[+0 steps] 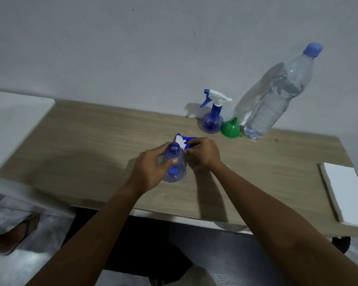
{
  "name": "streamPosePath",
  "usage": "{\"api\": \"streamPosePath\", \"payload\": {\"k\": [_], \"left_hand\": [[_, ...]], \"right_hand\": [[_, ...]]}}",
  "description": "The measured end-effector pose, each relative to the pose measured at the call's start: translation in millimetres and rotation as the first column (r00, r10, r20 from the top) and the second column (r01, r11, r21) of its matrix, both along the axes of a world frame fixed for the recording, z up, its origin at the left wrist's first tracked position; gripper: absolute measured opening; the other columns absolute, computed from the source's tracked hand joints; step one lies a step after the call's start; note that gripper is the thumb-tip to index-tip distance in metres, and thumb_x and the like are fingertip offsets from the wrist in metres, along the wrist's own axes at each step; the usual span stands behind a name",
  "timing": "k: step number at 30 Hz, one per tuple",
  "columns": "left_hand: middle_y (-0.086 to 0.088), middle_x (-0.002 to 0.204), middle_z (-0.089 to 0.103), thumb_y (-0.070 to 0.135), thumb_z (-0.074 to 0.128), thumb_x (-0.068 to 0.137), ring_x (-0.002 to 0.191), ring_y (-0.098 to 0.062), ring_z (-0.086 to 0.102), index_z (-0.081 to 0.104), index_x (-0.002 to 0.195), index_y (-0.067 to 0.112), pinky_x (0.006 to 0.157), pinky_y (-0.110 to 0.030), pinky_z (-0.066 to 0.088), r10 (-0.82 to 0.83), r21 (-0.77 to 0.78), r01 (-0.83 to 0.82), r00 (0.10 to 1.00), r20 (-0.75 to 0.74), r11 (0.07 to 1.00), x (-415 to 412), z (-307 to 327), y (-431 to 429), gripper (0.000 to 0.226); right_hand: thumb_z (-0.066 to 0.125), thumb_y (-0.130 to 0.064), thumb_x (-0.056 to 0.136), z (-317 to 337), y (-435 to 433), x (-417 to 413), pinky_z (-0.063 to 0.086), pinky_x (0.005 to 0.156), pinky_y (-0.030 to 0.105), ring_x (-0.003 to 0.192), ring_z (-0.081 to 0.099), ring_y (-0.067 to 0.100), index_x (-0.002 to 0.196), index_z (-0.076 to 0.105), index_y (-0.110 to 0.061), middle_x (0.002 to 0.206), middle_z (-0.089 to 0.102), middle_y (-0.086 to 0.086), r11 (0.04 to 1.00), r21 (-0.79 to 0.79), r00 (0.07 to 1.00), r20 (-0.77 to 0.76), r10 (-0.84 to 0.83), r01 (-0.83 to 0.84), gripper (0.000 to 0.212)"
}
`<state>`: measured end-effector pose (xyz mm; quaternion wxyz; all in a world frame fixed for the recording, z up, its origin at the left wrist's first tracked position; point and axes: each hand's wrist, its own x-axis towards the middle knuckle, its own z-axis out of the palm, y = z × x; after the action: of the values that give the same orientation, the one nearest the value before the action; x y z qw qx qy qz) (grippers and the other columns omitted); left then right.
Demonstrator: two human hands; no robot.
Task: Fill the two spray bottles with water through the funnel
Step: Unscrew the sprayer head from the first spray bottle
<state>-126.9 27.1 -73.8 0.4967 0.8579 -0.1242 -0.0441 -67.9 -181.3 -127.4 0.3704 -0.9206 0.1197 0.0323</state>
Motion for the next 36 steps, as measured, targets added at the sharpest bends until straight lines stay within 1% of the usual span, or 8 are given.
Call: {"api": "streamPosePath", "payload": {"k": [6,11,16,18,21,28,33,36], "left_hand": [[0.013,0.111,0.074,0.025,0.083,0.076,0.107,-0.003,0.067,0.070,0.124,0.023,0.101,-0.029,0.052,0.015,0.022,-0.014,0.998,-0.062,1.000,11.3,9.3,-3.2,0.050],[0.013,0.097,0.075,0.013,0.086,0.072,0.092,0.001,0.069,0.076,0.114,0.022,0.087,-0.023,0.053,-0.031,0.076,0.042,0.989,-0.142,0.996,27.7,23.8,-7.5,0.043],[0.006,0.096,0.079,0.010,0.089,0.068,0.097,-0.010,0.073,0.078,0.108,0.019,0.092,-0.035,0.058,-0.038,0.041,0.049,0.975,-0.219,0.998,39.2,23.1,-8.2,0.043],[0.005,0.098,0.079,0.009,0.090,0.067,0.097,-0.008,0.073,0.078,0.108,0.018,0.095,-0.037,0.058,-0.050,0.025,0.057,0.972,-0.228,0.998,42.3,20.4,-6.6,0.044],[0.003,0.100,0.079,0.007,0.090,0.066,0.097,-0.007,0.072,0.078,0.109,0.016,0.096,-0.036,0.057,-0.071,0.009,0.075,0.970,-0.233,0.997,45.2,18.2,-6.2,0.046],[0.000,0.103,0.078,0.006,0.091,0.065,0.099,-0.009,0.072,0.076,0.113,0.011,0.097,-0.034,0.056,-0.100,-0.041,0.092,0.956,-0.276,0.995,48.4,17.5,-5.4,0.049],[0.002,0.104,0.078,0.009,0.090,0.067,0.101,-0.008,0.071,0.077,0.113,0.014,0.099,-0.034,0.055,-0.108,-0.023,0.106,0.963,-0.245,0.994,46.7,20.5,-5.8,0.048],[0.001,0.106,0.077,0.008,0.089,0.069,0.103,-0.008,0.071,0.075,0.116,0.012,0.100,-0.036,0.055,-0.116,-0.055,0.105,0.963,-0.245,0.993,43.8,20.9,-4.4,0.049]], "right_hand": [[0.082,-0.039,0.072,-7.8,-0.1,-1.4,0.057,0.083,0.036,0.090,0.073,0.022,0.099,0.080,-0.028,0.095,0.079,0.000,0.997,0.065,1.000,0.010,-0.030,0.029,0.029],[0.080,-0.039,0.081,-3.8,-23.7,8.3,0.056,0.086,0.037,0.093,0.071,0.020,0.097,0.079,-0.023,0.095,0.078,-0.001,0.975,0.147,0.981,0.077,-0.178,0.165,0.022],[0.074,-0.036,0.089,12.5,-63.8,26.5,0.050,0.098,0.038,0.111,0.066,0.027,0.124,0.065,-0.022,0.118,0.071,0.003,0.779,0.325,0.804,0.085,-0.589,0.536,0.038],[0.069,-0.032,0.095,17.4,-74.7,34.4,0.047,0.101,0.038,0.119,0.062,0.029,0.138,0.055,-0.023,0.131,0.065,0.006,0.741,0.331,0.773,0.052,-0.632,0.584,0.046],[0.064,-0.029,0.098,16.9,-84.4,44.2,0.045,0.106,0.041,0.125,0.059,0.030,0.146,0.048,-0.024,0.139,0.061,0.008,0.757,0.309,0.792,0.018,-0.610,0.576,0.051],[0.063,-0.023,0.098,6.0,-87.8,36.5,0.049,0.099,0.037,0.113,0.064,0.028,0.129,0.065,-0.020,0.123,0.069,0.008,0.753,0.320,0.783,0.050,-0.620,0.576,0.031],[0.068,-0.026,0.094,4.3,-79.4,14.6,0.051,0.098,0.040,0.112,0.065,0.025,0.117,0.068,-0.022,0.118,0.071,0.004,0.768,0.267,0.769,0.123,-0.627,0.582,0.023],[0.071,-0.031,0.090,13.1,-68.3,-3.0,0.054,0.094,0.041,0.102,0.067,0.026,0.105,0.070,-0.020,0.098,0.070,0.001,0.738,0.311,0.732,0.161,-0.662,0.599,0.019]]}}
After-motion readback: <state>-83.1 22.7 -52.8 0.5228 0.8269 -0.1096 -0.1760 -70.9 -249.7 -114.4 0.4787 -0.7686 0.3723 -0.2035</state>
